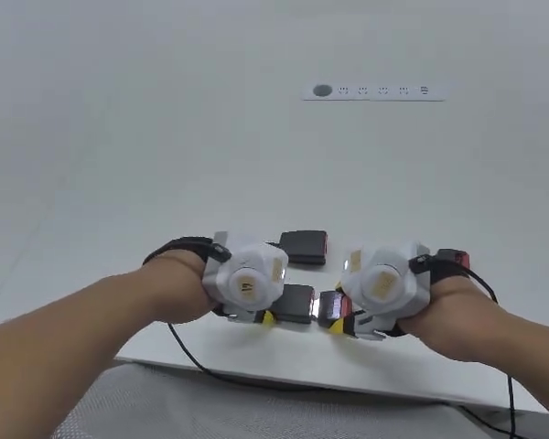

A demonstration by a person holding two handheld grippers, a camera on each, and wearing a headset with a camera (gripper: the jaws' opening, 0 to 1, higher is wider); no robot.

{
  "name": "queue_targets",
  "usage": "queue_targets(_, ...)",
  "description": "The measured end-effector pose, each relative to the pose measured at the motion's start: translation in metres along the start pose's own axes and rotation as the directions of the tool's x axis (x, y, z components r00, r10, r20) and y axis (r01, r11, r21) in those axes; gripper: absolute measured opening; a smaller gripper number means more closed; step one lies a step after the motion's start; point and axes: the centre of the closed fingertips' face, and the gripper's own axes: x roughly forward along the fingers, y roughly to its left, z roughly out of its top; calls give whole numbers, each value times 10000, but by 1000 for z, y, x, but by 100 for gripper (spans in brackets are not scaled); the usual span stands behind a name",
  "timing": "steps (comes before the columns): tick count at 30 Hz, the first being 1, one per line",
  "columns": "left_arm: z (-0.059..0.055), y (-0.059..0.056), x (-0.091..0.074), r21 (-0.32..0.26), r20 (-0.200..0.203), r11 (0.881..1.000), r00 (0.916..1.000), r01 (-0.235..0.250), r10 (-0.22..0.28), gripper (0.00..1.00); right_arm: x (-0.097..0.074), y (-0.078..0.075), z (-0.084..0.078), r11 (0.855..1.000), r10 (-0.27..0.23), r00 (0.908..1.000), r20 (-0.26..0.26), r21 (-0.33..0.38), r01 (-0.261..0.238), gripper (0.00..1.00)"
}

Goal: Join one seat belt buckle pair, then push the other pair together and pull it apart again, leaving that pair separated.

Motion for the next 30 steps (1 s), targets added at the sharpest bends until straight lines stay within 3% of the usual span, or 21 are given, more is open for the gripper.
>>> queue_targets(3,-2,1,-1,-237,115,9997,9999,82,-79,29,-1,-1,-1,10000,10,10000,11,-57,-10,31)
queue_targets(13,-1,-1,-1,-94,-64,9998,9998,199,-199,29,-2,-2,-2,9999,123,9999,-19,-98,-123,31)
queue_targets(17,-1,-2,-2,213,-135,9996,9998,163,-160,28,-3,-2,-2,9997,134,9999,-109,-202,-137,31)
queue_targets(30,-2,-1,-2,63,-116,9995,9994,321,-320,28,-4,-1,-3,9995,258,9996,-90,-178,-260,31)
